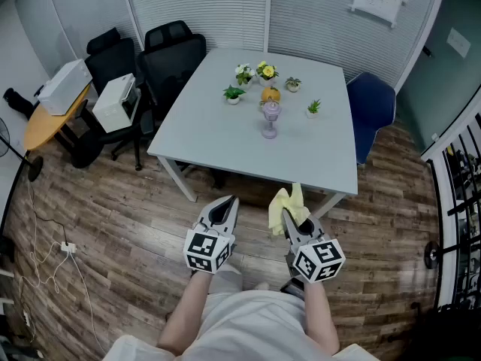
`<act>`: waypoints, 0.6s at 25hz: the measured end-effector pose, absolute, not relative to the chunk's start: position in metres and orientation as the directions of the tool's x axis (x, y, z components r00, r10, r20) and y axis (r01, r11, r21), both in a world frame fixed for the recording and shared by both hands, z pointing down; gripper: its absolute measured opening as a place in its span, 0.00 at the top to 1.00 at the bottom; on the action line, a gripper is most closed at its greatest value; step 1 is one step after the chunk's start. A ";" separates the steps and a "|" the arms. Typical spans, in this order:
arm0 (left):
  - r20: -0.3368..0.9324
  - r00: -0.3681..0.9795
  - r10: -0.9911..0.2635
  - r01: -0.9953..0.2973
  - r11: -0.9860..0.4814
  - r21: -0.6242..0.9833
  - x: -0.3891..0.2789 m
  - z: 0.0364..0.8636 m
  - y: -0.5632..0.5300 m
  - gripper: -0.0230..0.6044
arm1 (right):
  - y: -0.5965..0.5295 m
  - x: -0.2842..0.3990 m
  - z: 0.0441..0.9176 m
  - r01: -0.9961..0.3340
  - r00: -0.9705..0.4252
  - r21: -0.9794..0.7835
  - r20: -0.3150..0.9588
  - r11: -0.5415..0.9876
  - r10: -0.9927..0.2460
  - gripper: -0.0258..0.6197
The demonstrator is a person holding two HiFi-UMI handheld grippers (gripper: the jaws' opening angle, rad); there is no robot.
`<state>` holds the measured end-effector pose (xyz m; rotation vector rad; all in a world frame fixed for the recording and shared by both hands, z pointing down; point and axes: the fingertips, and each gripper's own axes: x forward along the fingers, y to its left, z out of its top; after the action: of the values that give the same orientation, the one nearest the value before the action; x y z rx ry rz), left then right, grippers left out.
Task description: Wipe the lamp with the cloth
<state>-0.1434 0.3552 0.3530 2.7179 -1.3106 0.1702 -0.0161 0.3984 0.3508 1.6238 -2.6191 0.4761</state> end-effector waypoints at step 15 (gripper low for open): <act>0.168 0.681 -0.713 -0.731 -0.648 0.214 -0.108 0.372 0.370 0.48 | 0.419 0.026 0.345 -0.875 -0.442 -0.282 0.131 0.394 -0.887 0.89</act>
<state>-0.1080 0.3704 0.3721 2.6311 -1.1551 0.0993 0.0263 0.4189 0.3452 1.6800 -2.6570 0.4972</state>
